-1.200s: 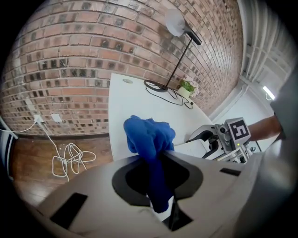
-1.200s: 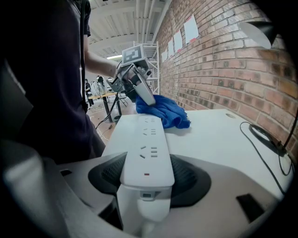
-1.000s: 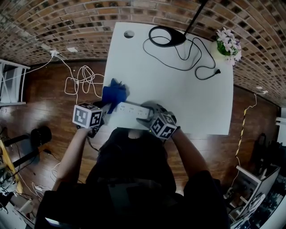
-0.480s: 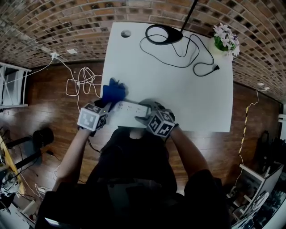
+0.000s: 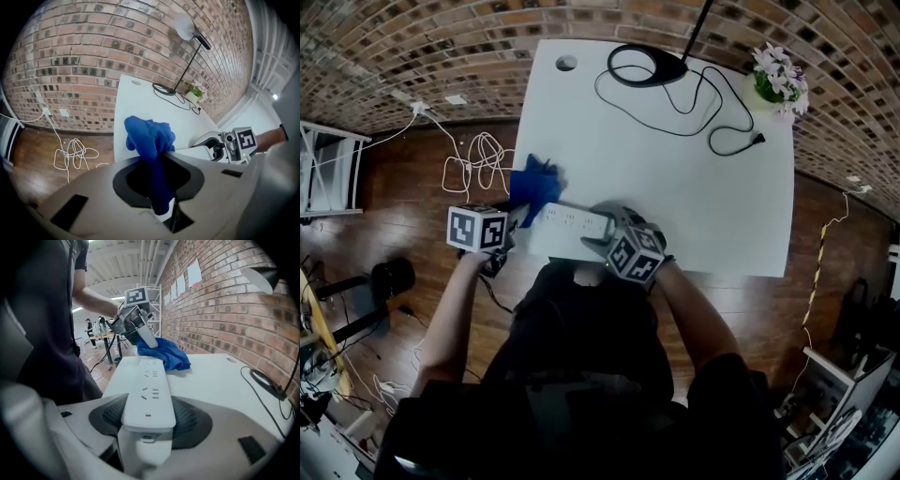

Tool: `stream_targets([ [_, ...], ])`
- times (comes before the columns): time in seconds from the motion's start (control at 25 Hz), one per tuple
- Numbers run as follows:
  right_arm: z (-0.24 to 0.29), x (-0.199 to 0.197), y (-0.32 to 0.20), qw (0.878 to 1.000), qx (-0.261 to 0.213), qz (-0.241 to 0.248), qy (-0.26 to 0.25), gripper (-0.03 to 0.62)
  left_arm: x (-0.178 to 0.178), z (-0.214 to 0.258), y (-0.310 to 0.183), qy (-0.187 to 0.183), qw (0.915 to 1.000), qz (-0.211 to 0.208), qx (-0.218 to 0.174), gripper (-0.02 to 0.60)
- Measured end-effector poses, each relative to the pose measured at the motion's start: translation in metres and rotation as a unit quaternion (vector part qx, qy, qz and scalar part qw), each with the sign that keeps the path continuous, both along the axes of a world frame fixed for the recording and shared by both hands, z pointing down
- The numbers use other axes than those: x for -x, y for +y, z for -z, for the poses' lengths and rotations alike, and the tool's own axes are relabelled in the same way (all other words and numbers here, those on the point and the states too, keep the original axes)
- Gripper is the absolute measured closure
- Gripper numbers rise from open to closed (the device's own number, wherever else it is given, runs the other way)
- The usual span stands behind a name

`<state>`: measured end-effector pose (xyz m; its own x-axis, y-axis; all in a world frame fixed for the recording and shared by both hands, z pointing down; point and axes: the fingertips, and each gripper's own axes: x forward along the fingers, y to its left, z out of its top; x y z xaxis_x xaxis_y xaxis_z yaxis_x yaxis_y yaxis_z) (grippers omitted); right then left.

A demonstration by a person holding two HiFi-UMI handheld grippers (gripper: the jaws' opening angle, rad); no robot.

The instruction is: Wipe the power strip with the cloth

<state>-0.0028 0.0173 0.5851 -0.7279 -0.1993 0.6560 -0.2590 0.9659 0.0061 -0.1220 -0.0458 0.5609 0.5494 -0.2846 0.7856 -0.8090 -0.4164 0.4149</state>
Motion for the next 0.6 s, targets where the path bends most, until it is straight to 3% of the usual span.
stream_targets([
  [0.24, -0.001, 0.000, 0.001, 1.000, -0.002, 0.001, -0.001, 0.321, 0.001, 0.000, 0.001, 0.035, 0.9989, 0.030, 0.009, 0.525],
  [0.4, -0.001, 0.001, 0.000, 1.000, -0.005, 0.001, -0.002, 0.321, -0.020, 0.003, 0.011, 0.054, 0.9985, 0.005, 0.013, 0.525],
  [0.6, -0.001, 0.002, 0.000, 1.000, -0.007, 0.003, -0.003, 0.322, -0.040, -0.001, 0.022, 0.032, 0.9994, -0.013, 0.009, 0.525],
])
